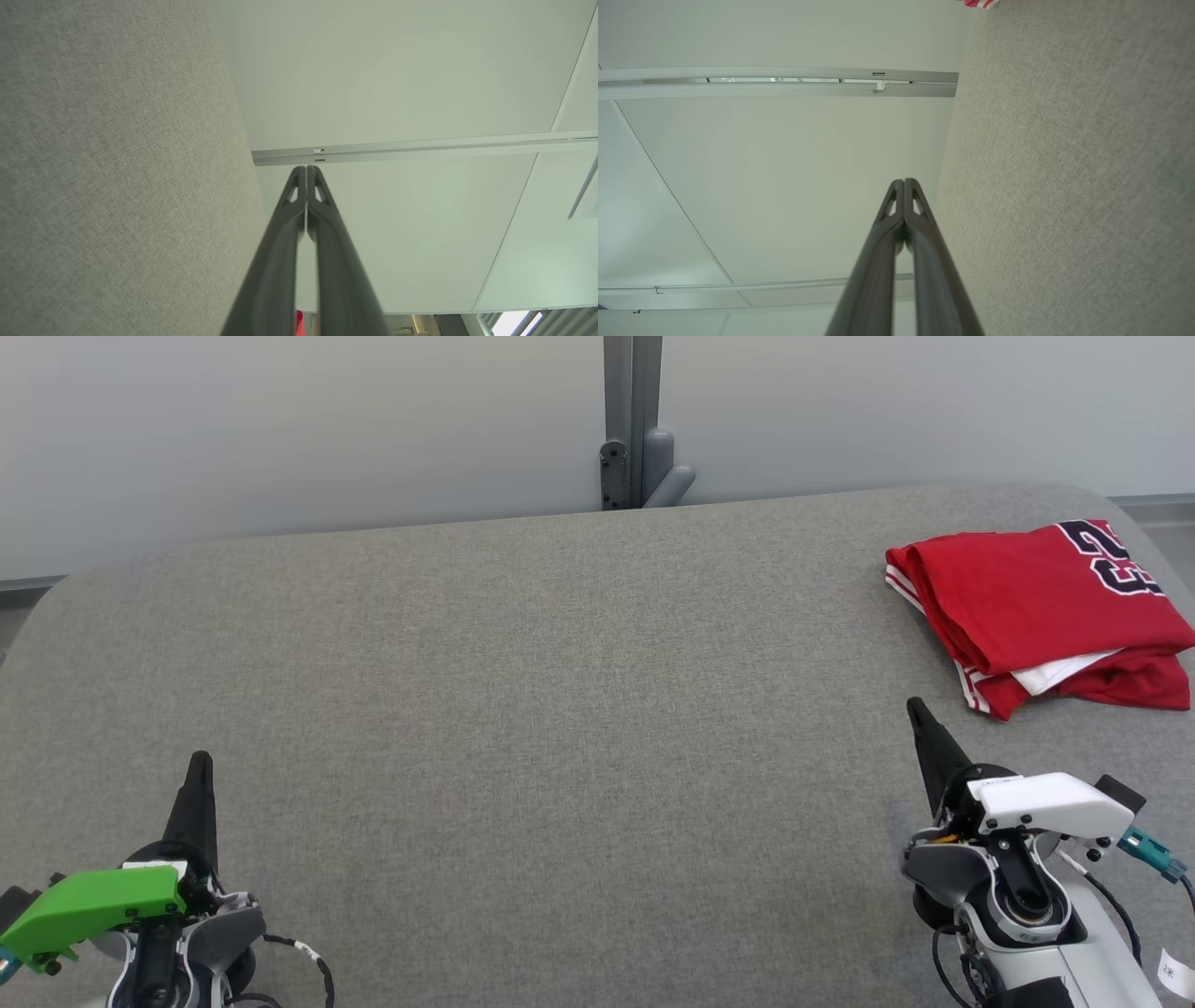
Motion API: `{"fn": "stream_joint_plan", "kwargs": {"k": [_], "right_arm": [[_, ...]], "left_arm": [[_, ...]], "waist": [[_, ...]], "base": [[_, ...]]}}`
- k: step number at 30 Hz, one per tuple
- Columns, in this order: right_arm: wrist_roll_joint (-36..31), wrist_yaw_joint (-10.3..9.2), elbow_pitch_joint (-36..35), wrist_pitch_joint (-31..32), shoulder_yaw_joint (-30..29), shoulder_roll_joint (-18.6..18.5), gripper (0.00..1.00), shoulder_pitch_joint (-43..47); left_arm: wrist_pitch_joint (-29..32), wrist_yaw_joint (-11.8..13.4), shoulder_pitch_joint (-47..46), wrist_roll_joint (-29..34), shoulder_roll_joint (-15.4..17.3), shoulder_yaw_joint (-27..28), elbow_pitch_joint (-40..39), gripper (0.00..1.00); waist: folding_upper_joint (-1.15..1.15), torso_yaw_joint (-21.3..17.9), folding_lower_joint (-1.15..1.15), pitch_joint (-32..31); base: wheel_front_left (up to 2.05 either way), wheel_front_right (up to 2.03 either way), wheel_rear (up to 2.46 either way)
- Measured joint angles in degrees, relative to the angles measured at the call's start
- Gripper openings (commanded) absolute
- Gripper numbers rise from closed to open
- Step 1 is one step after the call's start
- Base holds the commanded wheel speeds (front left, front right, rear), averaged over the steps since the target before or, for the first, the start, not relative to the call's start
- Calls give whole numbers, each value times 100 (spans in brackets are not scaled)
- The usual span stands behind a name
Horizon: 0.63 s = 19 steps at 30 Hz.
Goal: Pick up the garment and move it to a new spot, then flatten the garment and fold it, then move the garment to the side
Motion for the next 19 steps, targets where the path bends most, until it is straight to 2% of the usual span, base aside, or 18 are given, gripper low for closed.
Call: {"fn": "stream_joint_plan", "kwargs": {"k": [8,19], "right_arm": [[274,0,37,77,-31,1,0,-35],[278,0,40,81,-36,2,0,-49]], "left_arm": [[98,-32,-63,-274,-4,66,19,0],[98,-32,-63,-290,-7,70,24,0]], "waist": [[0,21,0,-1],[0,21,0,-1]], "base": [[0,0,0],[0,0,0]]}}
